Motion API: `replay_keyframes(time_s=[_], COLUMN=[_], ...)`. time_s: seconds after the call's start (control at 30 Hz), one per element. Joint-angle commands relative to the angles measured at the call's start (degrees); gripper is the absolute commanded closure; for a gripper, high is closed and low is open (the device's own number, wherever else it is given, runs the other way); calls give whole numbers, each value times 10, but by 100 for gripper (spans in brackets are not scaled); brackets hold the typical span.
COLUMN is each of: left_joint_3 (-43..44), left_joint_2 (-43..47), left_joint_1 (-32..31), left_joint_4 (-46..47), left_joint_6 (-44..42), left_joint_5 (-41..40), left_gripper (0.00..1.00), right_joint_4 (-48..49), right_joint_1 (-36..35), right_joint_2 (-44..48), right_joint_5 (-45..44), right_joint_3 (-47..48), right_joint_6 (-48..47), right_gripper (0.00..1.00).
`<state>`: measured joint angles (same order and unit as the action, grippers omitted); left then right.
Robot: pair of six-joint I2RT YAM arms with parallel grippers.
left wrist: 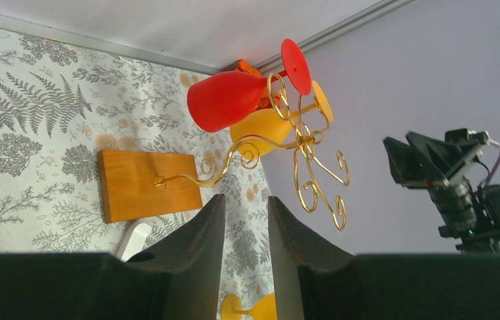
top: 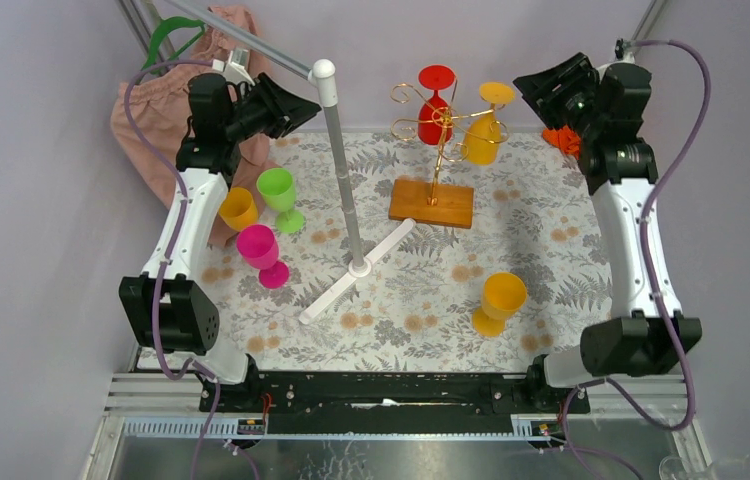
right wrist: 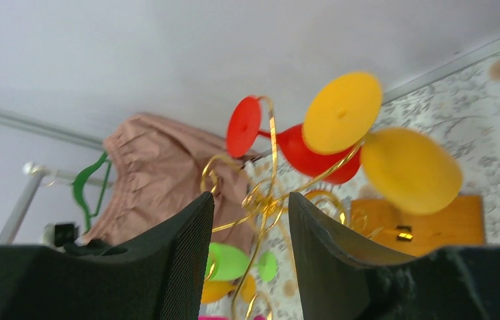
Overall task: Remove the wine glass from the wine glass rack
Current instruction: Move the wine rack to the center of the board, then pick up the wine glass from the wine rack.
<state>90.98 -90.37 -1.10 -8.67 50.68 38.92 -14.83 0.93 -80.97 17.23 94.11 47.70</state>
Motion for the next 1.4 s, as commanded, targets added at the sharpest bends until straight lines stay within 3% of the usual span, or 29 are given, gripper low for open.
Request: replay_keyframes(time_s=[0.0, 0.77, 1.07, 1.27, 1.37], left_joint_3=[-3, 16, 16, 14, 12], left_joint_2=[5, -27, -34, -34, -34], left_joint_1=[-1, -1, -1, -1, -1], left_joint_4=[-9, -35, -36, -34, -34], left_joint_6=[-16, -28, -30, -30, -30], left_joint_5=[6, -3, -2, 1, 1], left_gripper=[63, 64, 64, 65, 65], right_joint_4=[-16, 49, 126, 143, 143], right_joint_1=[12, 28, 36, 44, 46], right_joint_2=[-65, -247, -230, -219, -216], right_joint_5=[-51, 66, 93, 84, 79], right_joint_3=[58, 143, 74, 51, 49], right_joint_6=[-46, 20, 78, 93, 94], right_gripper=[48, 50, 62, 77, 79])
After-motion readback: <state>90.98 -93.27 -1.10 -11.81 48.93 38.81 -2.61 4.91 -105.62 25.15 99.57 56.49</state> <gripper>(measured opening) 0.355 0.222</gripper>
